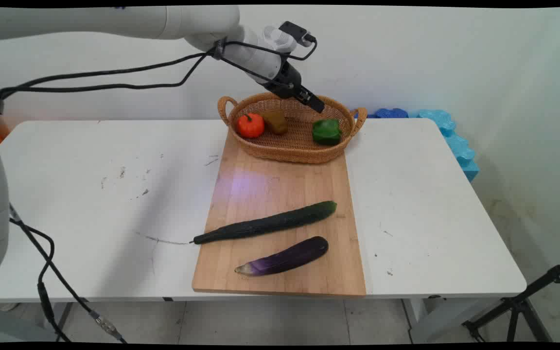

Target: Pick up the cucumber from the cutting board

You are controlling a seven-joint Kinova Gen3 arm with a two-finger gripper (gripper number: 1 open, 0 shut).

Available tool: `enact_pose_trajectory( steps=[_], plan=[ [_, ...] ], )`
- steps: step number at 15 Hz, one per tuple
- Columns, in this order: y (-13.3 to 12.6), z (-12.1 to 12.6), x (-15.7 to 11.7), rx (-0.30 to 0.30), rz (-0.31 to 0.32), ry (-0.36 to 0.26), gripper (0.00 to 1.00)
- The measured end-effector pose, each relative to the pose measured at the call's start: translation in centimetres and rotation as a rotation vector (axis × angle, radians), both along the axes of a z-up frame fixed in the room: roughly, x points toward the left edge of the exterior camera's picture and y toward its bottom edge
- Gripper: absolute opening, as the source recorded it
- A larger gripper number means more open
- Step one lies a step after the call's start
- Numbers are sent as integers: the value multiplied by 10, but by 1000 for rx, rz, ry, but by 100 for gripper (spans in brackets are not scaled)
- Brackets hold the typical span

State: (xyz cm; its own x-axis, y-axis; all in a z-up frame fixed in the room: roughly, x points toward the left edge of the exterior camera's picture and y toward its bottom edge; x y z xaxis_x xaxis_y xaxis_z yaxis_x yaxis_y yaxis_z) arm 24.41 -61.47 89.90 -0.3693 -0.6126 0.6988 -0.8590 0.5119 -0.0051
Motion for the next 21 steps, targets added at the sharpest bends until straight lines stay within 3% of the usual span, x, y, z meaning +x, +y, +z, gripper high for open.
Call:
enact_pose_trajectory(
  steps=[11,21],
  plan=[
    [7,-1,3,-20,-28,-11,100],
    [56,25,7,-24,-84,-55,100]
  ],
)
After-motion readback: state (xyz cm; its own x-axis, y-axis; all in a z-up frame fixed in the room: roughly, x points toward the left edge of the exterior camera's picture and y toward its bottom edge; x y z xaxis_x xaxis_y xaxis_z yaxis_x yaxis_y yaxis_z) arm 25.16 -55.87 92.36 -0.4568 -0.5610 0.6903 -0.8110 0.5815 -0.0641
